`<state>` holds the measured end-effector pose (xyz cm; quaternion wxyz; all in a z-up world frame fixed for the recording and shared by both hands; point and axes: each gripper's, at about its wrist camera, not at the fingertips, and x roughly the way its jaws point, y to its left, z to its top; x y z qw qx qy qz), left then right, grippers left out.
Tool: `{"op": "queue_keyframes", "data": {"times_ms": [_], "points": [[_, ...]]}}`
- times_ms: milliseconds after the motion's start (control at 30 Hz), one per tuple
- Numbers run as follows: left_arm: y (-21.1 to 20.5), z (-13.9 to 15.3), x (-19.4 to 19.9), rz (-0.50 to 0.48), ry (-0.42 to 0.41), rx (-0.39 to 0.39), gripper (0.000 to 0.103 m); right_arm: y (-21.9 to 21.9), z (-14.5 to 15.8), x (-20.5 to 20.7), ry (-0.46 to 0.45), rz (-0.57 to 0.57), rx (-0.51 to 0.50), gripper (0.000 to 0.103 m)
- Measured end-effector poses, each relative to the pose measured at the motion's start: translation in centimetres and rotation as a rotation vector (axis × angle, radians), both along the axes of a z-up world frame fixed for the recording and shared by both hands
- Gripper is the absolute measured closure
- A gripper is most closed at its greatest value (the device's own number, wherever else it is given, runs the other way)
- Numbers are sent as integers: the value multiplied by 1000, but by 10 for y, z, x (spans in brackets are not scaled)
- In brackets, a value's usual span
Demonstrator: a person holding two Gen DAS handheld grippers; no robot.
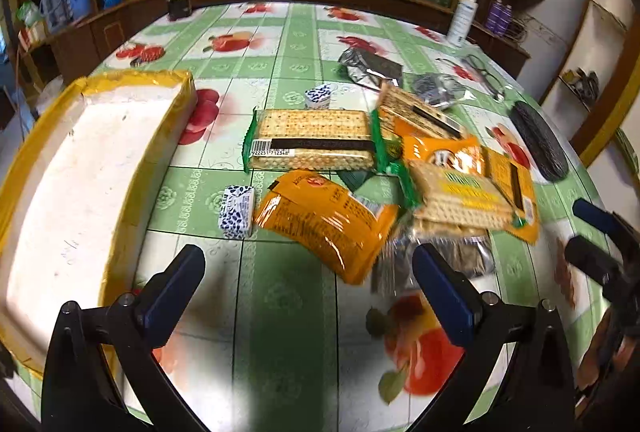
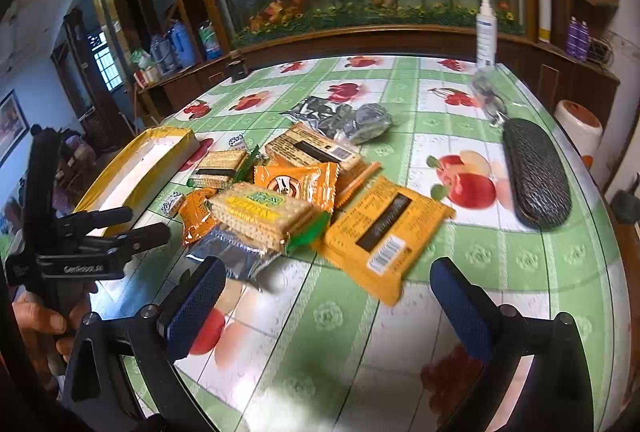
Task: Organize snacks
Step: 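Grasp the orange snack bag with the left tool while the right tool grasps the Weidan cracker pack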
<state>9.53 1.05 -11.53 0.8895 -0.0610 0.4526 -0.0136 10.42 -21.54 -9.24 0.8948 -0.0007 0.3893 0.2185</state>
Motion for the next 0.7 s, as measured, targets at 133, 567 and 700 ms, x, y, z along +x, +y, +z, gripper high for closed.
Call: {"op": "queue_keyframes", "data": {"times_ms": [133,567,700], "points": [[6,-11,20,55,49,-92,0,18,4,13,-35,171,30,0],[25,-31,37,150,138,82,0,75,-23,63,76,421,-22,19],[32,-28,30,121,136,90,0,74,-28,62,95,431,-20,40]]}}
